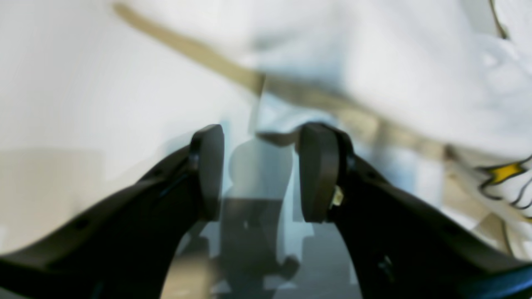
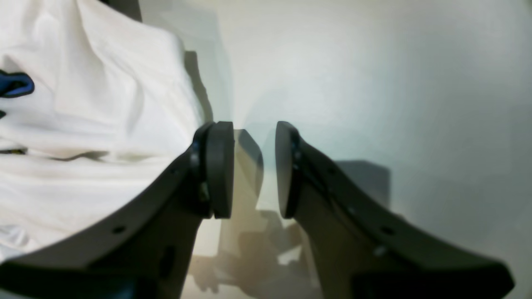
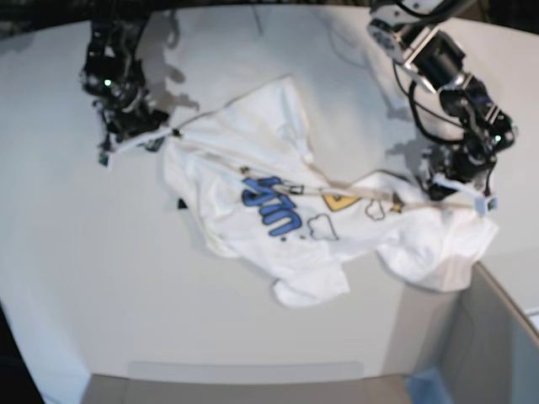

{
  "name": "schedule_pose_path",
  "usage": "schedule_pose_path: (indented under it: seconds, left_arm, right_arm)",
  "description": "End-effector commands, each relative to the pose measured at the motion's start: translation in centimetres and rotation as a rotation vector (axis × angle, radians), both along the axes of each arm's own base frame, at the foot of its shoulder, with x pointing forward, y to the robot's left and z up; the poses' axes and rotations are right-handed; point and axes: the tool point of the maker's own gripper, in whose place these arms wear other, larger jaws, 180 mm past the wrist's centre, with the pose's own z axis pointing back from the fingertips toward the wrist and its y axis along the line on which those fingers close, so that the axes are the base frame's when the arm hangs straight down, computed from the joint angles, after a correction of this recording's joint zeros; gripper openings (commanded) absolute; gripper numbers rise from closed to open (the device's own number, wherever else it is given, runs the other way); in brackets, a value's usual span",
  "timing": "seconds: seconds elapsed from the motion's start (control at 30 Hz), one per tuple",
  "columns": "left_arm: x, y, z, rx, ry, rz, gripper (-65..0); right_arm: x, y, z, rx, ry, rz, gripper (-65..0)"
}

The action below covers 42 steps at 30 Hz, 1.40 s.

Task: Layout the t-shirt on the table in an organized manner, then fold the t-shirt properly

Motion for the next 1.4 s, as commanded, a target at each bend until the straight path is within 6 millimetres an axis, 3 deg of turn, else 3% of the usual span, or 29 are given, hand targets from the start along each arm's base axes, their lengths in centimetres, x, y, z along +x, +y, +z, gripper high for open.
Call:
schedule_pose_path:
  seconds: [0.0,0.13,0.4,0.47,0.6,0.77,0.87,1.03,1.37]
  left_arm:
    - [1.0,0.4,1.1,0.003,-0.041,0.003,-34.9]
    - [2.8,0.4,1.6,-0.023,-0.055,-0.005,-34.9]
    - [3.0,0.2,0.9,-0.05,-0.036,-0.009,-35.2]
    - [3.0,0.1,0.8,-0.053,-0.036,-0.011,-39.1]
    - [3.1,0.0,0.8,-0.053,-0.039,-0.012,-54.8]
    - [4.7,-1.5,1.7,-0.015,-0.081,-0.073,-56.4]
    - [4.7,-0.9,2.0,-0.018,-0.091,-0.05,-56.9]
    - [4.2,2.9,6.3,0.073,-0.189,0.039,-58.6]
    - [1.8,5.0,12.3,0.263,-0.208,0.05,-58.8]
  right_arm:
    - [0.7,-0.2,0.9,-0.006,-0.038,0.0,-47.1]
    - [0.7,-0.1,0.9,-0.006,-0.038,0.002,-47.1]
    - [0.5,-0.2,0.8,-0.006,-0.033,0.0,-47.1]
    - [0.6,-0.1,0.9,-0.006,-0.036,0.002,-47.1]
    - [0.7,-0.1,0.9,-0.006,-0.039,0.002,-47.1]
    - [0.8,-0.1,1.0,-0.006,-0.041,0.002,-47.1]
    - [0.8,-0.1,1.0,-0.006,-0.041,0.002,-47.1]
    - [0.8,-0.1,1.0,-0.006,-0.041,0.002,-47.1]
    - [1.2,0.0,1.2,-0.004,-0.05,0.003,-47.1]
